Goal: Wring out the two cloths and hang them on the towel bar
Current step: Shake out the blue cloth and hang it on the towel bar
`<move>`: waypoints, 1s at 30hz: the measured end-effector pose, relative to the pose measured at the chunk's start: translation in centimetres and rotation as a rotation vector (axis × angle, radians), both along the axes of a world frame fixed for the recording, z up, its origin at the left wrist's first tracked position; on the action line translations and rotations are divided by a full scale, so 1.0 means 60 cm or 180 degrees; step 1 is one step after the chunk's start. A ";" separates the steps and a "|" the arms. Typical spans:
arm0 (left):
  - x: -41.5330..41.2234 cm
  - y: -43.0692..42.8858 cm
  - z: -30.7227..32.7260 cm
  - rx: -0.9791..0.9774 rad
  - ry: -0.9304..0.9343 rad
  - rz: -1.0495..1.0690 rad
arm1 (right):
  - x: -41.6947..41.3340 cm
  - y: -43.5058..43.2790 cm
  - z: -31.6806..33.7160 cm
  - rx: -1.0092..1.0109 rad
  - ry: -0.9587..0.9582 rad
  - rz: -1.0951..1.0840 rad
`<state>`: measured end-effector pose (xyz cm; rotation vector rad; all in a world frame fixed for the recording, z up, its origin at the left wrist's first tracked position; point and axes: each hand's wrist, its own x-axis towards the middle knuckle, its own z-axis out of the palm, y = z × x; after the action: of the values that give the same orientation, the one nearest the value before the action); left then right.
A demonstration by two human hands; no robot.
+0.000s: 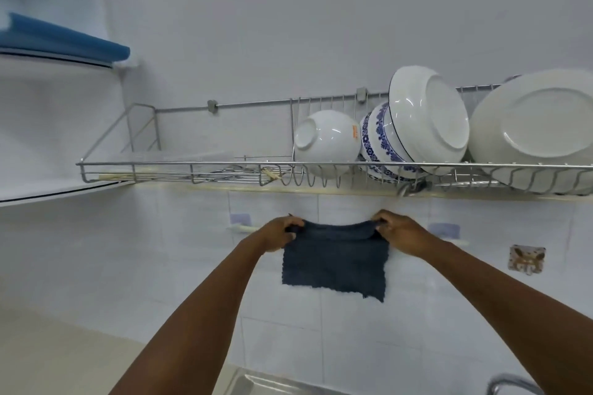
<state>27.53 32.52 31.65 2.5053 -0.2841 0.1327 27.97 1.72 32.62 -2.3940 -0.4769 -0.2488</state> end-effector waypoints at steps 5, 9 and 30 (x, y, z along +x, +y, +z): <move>0.032 0.006 -0.017 0.0928 -0.0092 0.0339 | 0.010 0.010 -0.012 -0.0954 0.0137 -0.0005; 0.043 0.007 -0.012 0.1178 -0.0105 0.0591 | 0.023 0.032 -0.003 -0.1571 0.0174 -0.0492; 0.028 0.096 -0.046 0.1234 -0.0966 0.1062 | 0.030 0.129 -0.010 -0.2246 -0.0349 -0.0118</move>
<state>29.18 38.29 28.87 2.8982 -0.0063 0.6519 29.77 9.47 32.00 -3.0887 -0.6519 -0.2588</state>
